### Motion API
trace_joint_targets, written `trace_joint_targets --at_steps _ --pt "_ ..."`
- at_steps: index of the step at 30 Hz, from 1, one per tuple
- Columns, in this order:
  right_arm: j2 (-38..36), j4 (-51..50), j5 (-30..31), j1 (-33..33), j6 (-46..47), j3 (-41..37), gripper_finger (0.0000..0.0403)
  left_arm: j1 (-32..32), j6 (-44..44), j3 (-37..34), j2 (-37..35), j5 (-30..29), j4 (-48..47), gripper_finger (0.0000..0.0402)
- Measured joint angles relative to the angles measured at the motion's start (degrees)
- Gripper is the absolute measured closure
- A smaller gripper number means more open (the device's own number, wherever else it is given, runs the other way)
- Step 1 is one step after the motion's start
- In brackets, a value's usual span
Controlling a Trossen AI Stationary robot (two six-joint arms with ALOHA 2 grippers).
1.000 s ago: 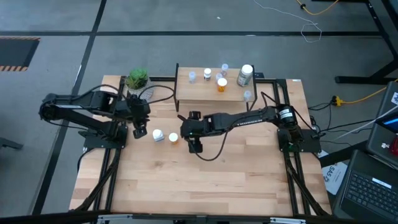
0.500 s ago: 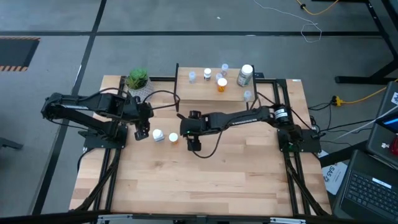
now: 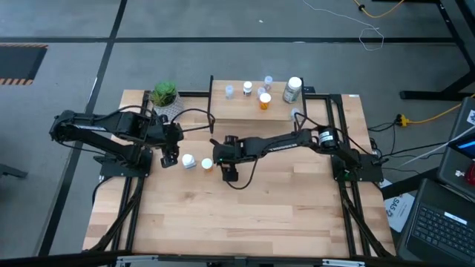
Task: Pick and place medicine bottles onto shelf by color
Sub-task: Put the orange pill bottle on the shelf
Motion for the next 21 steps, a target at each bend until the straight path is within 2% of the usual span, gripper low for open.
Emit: trace_joint_targets --at_steps 6,17,21 --pt "0.1 0.1 -0.1 0.0 1.5 0.0 0.0127 0.0 0.0 0.0 0.0 -0.1 0.0 0.0254" --pt "0.0 -0.1 -0.1 0.0 1.6 0.0 0.0140 0.0 -0.2 0.0 0.0 -0.3 0.0 0.0254" --pt "0.0 -0.1 -0.1 0.0 2.9 0.0 0.0170 0.0 -0.2 0.0 0.0 -0.3 0.0 0.0254"
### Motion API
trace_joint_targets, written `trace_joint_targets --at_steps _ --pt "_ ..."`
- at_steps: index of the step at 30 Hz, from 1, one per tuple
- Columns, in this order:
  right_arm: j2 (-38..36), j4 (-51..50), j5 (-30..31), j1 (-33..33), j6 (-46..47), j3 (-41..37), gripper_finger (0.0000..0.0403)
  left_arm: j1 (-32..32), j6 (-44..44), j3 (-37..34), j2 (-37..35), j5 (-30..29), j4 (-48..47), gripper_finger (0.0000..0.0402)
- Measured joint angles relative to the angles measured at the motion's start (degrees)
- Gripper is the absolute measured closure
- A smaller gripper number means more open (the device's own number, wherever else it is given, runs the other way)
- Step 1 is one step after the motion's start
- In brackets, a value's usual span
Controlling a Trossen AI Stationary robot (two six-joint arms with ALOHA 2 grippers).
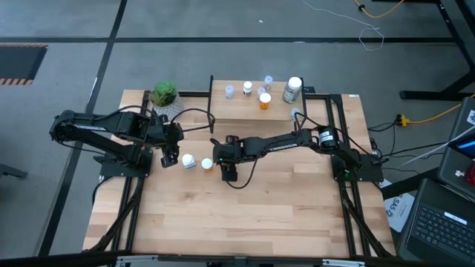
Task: Pick and place medicine bottles onto shelf by color
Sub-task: Put the orange pill bottle on the shelf
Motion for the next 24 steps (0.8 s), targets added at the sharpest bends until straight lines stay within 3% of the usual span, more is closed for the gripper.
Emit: trace_joint_targets --at_steps 3,8,19,24 --pt "0.0 -0.2 0.2 0.0 1.1 0.0 0.0204 0.0 0.0 0.0 0.0 0.0 0.0 0.0254" --pt "-0.2 -4.1 0.4 0.0 3.1 0.7 0.0206 0.0 0.0 0.0 0.0 0.0 0.0 0.0254" --pt "-0.3 -38.6 0.5 0.0 9.0 17.6 0.0206 0.0 0.2 0.0 0.0 0.0 0.0 0.0254" --pt "-0.4 -51.1 6.2 -0.1 10.6 24.8 0.0206 0.0 0.2 0.0 0.0 -0.1 0.0 0.0254"
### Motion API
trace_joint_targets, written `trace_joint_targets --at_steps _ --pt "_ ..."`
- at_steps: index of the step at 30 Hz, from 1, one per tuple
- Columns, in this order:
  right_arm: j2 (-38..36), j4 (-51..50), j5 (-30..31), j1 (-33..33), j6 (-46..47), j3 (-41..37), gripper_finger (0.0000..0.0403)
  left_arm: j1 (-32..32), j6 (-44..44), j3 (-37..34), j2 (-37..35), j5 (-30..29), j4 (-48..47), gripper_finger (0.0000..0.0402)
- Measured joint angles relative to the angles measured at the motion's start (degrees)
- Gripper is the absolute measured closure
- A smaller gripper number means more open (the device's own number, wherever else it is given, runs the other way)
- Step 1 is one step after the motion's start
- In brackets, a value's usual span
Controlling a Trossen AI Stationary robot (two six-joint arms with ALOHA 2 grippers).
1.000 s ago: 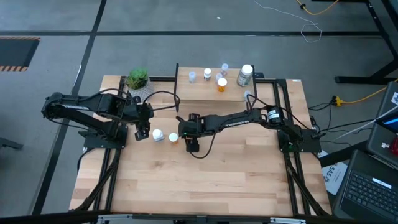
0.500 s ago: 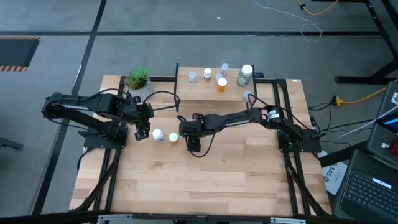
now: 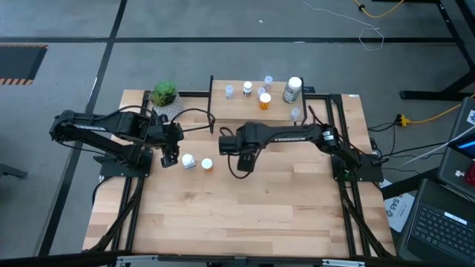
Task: Pick and place medicine bottles onto shelf by color
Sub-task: Put the orange pill bottle on the shelf
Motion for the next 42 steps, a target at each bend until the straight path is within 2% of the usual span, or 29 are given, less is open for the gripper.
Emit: trace_joint_targets --at_steps 3,7,14,22,29,32,35,38,42 --pt "-0.1 -5.8 3.8 -0.4 1.3 3.5 0.0206 0.0 0.0 0.0 0.0 0.0 0.0 0.0254" --pt "-2.5 -5.7 2.2 -1.0 -0.5 4.4 0.0206 0.0 0.0 0.0 0.0 -0.1 -0.1 0.0254" --pt "-10.9 -5.1 4.8 -4.1 -1.8 3.5 0.0206 0.0 0.0 0.0 0.0 -0.1 -0.1 0.0254" --pt "-23.1 -5.2 4.5 -10.5 -0.2 3.3 0.0206 0.0 0.0 0.0 0.0 -0.1 -0.1 0.0254" --pt "-29.3 -5.0 1.7 -15.5 1.6 2.7 0.0204 0.0 0.0 0.0 0.0 -0.1 -0.1 0.0254" --pt "-31.5 -5.0 1.7 -16.8 1.3 -2.3 0.0206 0.0 0.0 0.0 0.0 -0.1 -0.1 0.0254" --pt "-34.1 -3.2 2.2 -18.2 2.1 -12.5 0.0206 0.0 0.0 0.0 0.0 -0.1 -0.1 0.0254" --pt "-36.6 4.7 3.2 -18.8 2.4 -22.2 0.0206 0.0 0.0 0.0 0.0 -0.1 -0.1 0.0254" --pt "-37.6 13.9 0.0 -18.8 -1.9 -26.9 0.0206 0.1 0.0 0.0 0.0 -1.5 0.0 0.0254"
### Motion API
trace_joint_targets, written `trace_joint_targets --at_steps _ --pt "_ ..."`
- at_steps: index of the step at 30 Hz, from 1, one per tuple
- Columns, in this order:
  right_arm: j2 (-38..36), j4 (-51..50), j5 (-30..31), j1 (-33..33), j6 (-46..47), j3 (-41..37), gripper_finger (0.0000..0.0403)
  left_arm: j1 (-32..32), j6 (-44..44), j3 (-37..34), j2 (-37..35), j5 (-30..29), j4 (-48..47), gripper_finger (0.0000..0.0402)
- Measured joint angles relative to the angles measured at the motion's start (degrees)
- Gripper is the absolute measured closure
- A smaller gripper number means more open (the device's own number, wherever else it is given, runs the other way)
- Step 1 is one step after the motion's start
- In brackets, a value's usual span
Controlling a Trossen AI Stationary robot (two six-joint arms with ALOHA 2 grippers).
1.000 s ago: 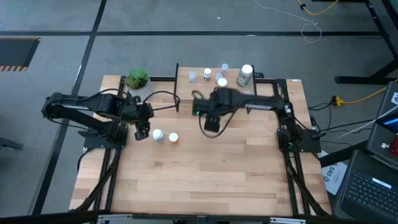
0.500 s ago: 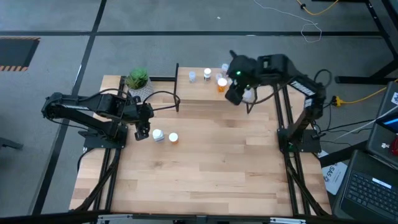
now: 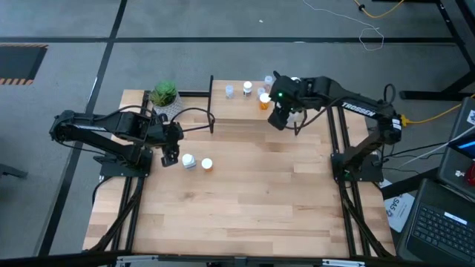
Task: Pick and place medicine bottles onto shelf by color
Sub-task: Put the orange pill bottle on the shelf
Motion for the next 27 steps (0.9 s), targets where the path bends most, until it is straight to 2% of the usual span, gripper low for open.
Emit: trace_joint_targets --at_steps 4,10,20,27 --pt "0.1 3.8 -4.4 -1.5 -1.2 -5.4 0.0206 0.0 -0.7 0.0 0.0 -0.8 0.1 0.0254" --pt "0.2 10.8 -5.4 -2.6 -1.8 -12.6 0.0206 0.0 -0.1 0.0 0.0 -1.6 0.1 0.0254" --pt "0.2 16.1 -6.0 -5.7 -1.4 -13.1 0.0206 0.0 -0.1 0.0 0.0 -1.6 1.2 0.0254" --pt "0.2 16.0 -5.9 -6.8 0.0 -13.1 0.0157 0.0 -0.1 0.0 0.0 -1.6 1.7 0.0254"
